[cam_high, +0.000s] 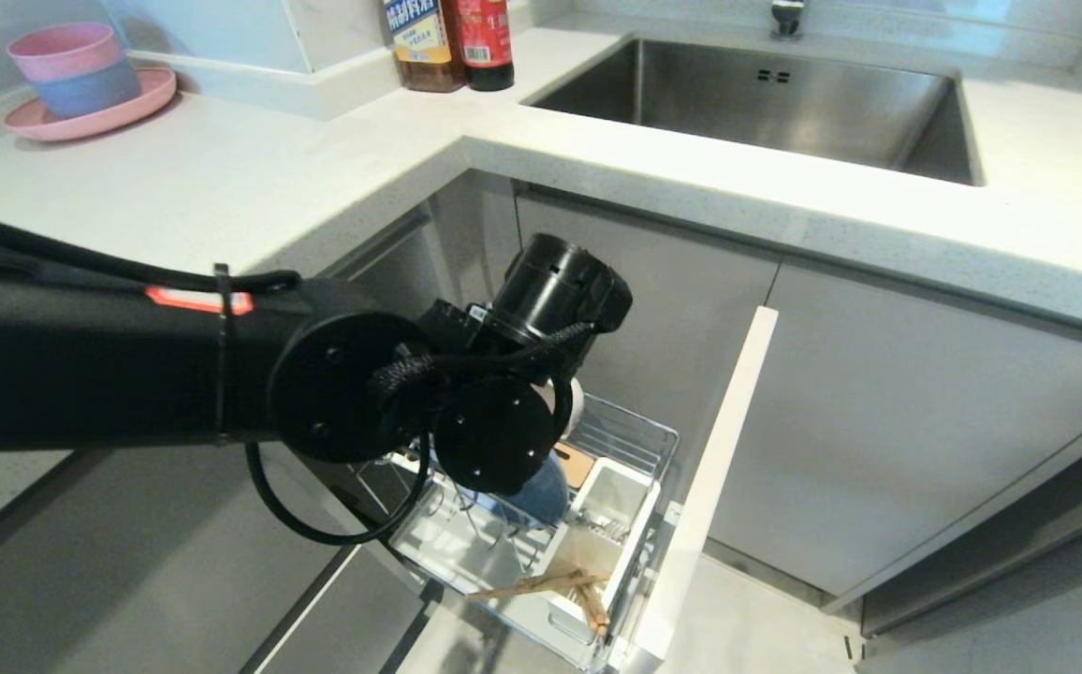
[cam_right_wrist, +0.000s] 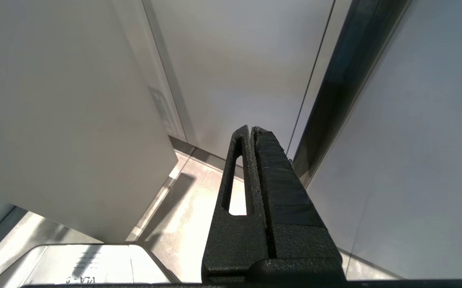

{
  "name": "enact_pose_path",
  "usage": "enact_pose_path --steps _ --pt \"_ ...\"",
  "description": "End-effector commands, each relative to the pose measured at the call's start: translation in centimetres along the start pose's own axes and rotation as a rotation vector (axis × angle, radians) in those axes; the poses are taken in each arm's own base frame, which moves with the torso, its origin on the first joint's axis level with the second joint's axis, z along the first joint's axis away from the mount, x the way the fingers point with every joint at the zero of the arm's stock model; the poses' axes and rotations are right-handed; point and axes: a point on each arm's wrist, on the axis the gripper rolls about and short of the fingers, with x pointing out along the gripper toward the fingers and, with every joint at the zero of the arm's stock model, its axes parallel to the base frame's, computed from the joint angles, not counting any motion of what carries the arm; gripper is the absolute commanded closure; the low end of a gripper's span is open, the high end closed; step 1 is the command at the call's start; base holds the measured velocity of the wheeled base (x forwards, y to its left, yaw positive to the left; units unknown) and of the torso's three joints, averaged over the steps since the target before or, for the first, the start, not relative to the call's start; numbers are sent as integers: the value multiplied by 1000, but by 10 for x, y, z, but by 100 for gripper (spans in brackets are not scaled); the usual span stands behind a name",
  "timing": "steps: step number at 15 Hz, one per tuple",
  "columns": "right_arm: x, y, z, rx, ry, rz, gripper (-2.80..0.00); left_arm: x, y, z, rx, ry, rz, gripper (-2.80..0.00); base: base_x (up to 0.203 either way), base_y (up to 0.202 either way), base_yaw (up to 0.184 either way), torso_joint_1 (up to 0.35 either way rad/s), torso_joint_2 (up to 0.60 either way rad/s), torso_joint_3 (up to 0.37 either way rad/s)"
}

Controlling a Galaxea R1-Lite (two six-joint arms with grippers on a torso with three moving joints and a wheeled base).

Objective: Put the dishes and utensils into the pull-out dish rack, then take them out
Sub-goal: Pick up the plate and place it in the cupboard, then take the plate out of the cupboard

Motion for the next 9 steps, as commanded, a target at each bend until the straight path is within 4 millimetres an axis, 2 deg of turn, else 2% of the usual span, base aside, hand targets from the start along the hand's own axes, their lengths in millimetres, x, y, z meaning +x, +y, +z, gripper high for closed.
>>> enact_pose_path --steps 1,6,9 --pt "0 0 0 0 2 0 0 -17 -10 26 -67 5 -39 0 0 0 0 0 0 0" --pt "0 0 0 0 2 0 0 -49 -27 70 -86 29 -101 0 0 0 0 0 0 0" --pt "0 0 0 0 2 0 0 -72 -49 119 -65 4 -183 0 0 0 0 0 0 0"
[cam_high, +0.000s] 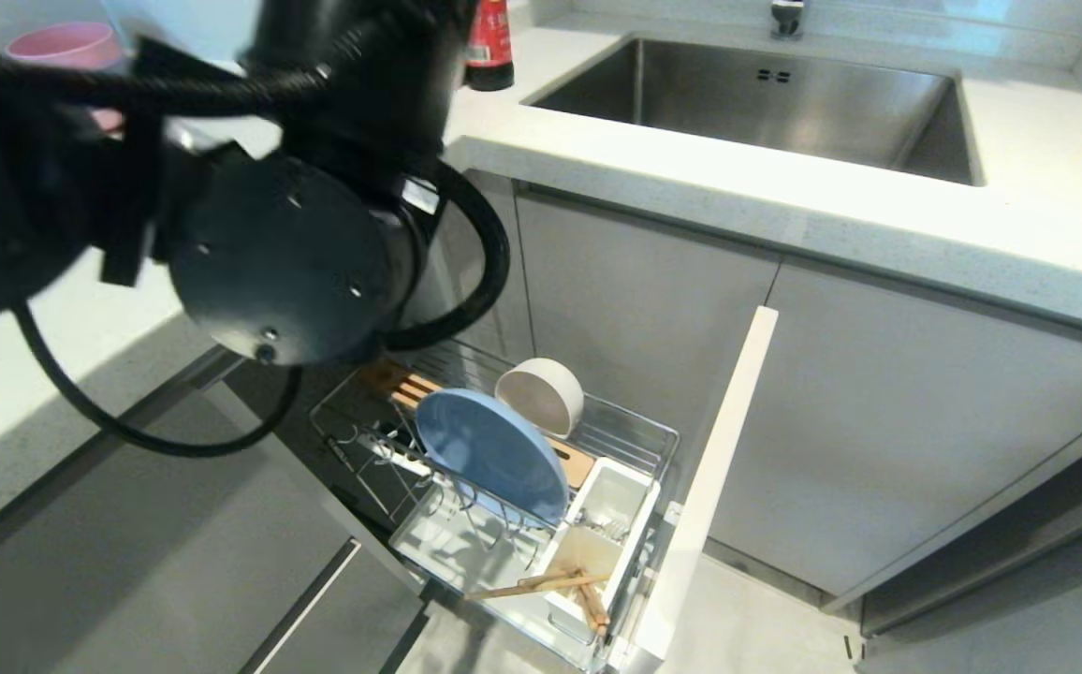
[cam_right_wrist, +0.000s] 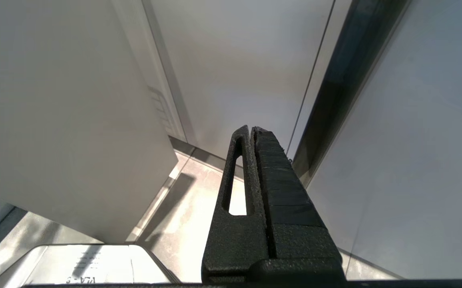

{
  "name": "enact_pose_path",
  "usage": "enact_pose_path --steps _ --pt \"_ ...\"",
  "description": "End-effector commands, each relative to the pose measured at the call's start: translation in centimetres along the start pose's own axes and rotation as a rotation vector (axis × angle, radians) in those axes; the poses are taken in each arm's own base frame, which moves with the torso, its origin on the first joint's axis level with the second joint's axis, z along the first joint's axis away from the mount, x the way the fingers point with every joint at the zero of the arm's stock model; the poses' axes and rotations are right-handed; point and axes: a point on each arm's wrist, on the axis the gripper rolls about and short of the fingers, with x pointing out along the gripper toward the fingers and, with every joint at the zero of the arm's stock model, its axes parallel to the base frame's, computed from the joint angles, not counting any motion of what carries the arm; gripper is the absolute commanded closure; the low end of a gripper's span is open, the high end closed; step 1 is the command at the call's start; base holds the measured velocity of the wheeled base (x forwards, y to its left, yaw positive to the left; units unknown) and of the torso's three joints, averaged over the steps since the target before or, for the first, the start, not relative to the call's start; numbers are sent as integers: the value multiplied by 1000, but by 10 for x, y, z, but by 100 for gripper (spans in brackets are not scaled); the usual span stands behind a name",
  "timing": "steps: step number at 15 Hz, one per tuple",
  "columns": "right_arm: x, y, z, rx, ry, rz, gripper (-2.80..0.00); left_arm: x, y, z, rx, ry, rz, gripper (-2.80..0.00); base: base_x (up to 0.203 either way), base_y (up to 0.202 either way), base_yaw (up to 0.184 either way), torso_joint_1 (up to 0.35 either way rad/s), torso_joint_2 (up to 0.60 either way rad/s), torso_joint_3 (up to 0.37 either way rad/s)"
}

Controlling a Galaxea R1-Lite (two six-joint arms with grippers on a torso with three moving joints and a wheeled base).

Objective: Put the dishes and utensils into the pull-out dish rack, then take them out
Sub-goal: Take the plate out of the cupboard

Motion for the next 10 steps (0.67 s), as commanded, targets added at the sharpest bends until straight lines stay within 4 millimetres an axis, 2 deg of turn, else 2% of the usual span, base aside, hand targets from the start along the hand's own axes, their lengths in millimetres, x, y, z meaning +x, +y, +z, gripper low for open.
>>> enact_pose_path --steps 1,5,6,9,10 --pt "0 0 0 0 2 0 0 -16 -12 40 1 -29 -47 0 0 0 0 0 0 0" --pt "0 0 0 0 2 0 0 -31 -12 108 98 -66 -95 0 0 0 0 0 0 0" --pt "0 0 0 0 2 0 0 -38 -9 132 105 -54 -132 0 0 0 0 0 0 0" --pt "0 0 0 0 2 0 0 -64 10 198 189 28 -329 0 0 0 0 0 0 0" --pt "0 0 0 0 2 0 0 -68 19 208 256 23 -357 0 0 0 0 0 0 0"
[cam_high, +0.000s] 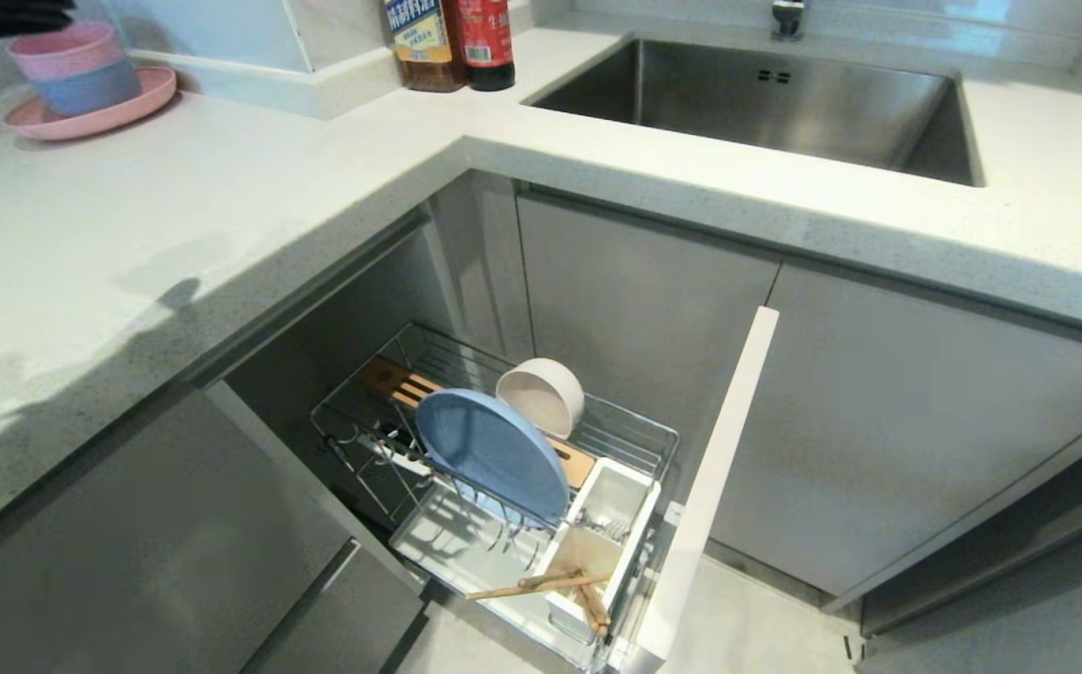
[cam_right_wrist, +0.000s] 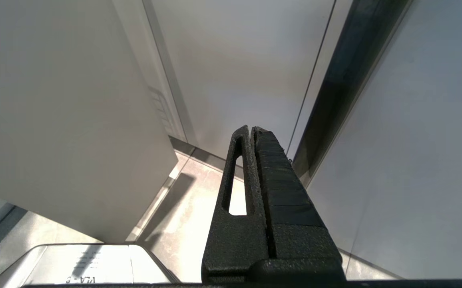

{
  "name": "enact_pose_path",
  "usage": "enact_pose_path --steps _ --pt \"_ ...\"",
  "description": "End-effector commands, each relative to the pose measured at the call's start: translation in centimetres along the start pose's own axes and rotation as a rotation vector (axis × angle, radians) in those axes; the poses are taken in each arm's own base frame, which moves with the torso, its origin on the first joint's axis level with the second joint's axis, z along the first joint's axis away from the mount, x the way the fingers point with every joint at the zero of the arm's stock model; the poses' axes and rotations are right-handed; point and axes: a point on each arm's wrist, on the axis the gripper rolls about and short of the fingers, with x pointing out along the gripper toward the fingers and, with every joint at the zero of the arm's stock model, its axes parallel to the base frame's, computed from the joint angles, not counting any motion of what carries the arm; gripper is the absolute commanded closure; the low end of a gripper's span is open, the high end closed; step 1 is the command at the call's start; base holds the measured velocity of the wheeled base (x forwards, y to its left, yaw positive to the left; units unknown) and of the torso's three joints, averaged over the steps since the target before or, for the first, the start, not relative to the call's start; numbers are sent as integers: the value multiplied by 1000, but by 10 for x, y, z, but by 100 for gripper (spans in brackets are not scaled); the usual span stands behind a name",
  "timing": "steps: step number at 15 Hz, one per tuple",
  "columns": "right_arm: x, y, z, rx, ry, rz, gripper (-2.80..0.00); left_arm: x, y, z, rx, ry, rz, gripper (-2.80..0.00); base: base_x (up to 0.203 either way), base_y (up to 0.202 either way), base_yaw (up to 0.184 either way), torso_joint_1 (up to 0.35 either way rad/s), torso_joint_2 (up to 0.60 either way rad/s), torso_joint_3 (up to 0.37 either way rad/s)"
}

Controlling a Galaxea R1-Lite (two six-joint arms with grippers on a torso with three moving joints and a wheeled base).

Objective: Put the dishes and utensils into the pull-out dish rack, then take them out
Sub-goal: Take the plate out of the cupboard

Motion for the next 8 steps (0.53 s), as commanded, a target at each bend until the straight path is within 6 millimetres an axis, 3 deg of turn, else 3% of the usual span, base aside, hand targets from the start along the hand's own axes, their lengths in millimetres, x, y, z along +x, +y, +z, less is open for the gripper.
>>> enact_pose_path --steps 1,5,6,8 --pt "0 0 0 0 2 0 0 -33 22 28 77 -7 -100 0 0 0 0 0 0 0" --pt "0 0 0 0 2 0 0 -96 55 42 316 9 -325 0 0 0 0 0 0 0" --pt "0 0 0 0 2 0 0 -107 64 35 404 21 -351 0 0 0 0 0 0 0" --pt "0 0 0 0 2 0 0 -110 91 7 625 63 -310 0 0 0 0 0 0 0"
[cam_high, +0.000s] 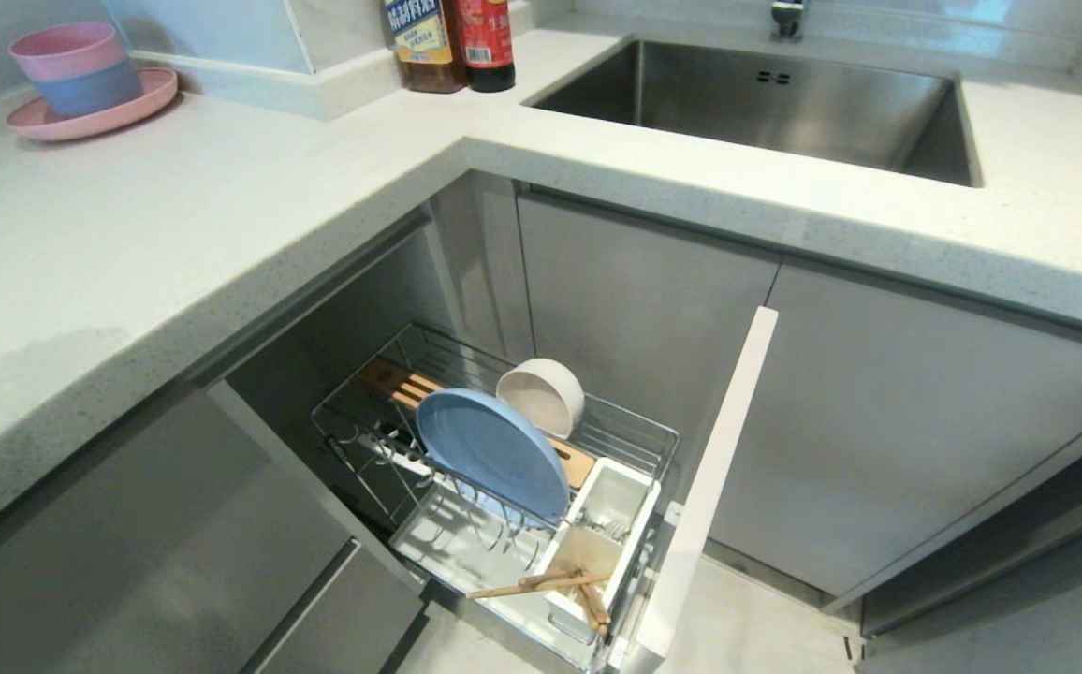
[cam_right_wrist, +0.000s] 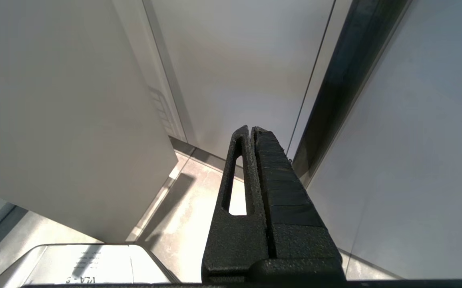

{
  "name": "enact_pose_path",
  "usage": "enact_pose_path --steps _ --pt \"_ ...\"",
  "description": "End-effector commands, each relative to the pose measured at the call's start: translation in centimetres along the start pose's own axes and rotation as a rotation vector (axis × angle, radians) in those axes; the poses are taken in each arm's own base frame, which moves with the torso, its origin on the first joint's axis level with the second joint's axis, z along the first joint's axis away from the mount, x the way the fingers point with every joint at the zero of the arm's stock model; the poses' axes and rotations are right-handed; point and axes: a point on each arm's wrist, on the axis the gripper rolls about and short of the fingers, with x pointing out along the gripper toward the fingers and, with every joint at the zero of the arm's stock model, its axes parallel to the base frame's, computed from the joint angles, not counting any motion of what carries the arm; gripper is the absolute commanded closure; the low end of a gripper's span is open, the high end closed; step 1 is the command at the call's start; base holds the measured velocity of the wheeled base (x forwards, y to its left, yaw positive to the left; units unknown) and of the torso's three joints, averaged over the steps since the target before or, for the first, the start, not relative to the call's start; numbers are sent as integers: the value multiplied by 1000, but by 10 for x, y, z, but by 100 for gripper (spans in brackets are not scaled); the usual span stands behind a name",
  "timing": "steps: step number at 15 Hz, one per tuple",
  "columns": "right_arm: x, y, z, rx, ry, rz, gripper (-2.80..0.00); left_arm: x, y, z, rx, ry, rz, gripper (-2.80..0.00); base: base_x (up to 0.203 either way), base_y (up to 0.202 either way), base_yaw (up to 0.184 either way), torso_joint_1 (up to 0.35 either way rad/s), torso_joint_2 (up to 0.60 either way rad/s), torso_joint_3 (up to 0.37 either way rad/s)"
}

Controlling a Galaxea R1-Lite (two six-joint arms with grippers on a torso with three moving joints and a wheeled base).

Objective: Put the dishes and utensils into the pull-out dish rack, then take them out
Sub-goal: Take the plate out of the cupboard

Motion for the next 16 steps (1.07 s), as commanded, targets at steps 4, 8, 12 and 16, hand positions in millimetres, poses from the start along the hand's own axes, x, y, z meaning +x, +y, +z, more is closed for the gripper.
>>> enact_pose_path --steps 4,8,12,16 --pt "0 0 0 0 2 0 0 -54 6 -75 422 -52 -3 0 0 0 0 0 0 0" --pt "0 0 0 0 2 0 0 -81 12 -146 576 -90 -38 0 0 0 0 0 0 0" --pt "0 0 0 0 2 0 0 -104 19 -197 593 -167 96 0 0 0 0 0 0 0" --pt "0 0 0 0 2 0 0 -98 32 -243 374 -143 168 0 0 0 0 0 0 0"
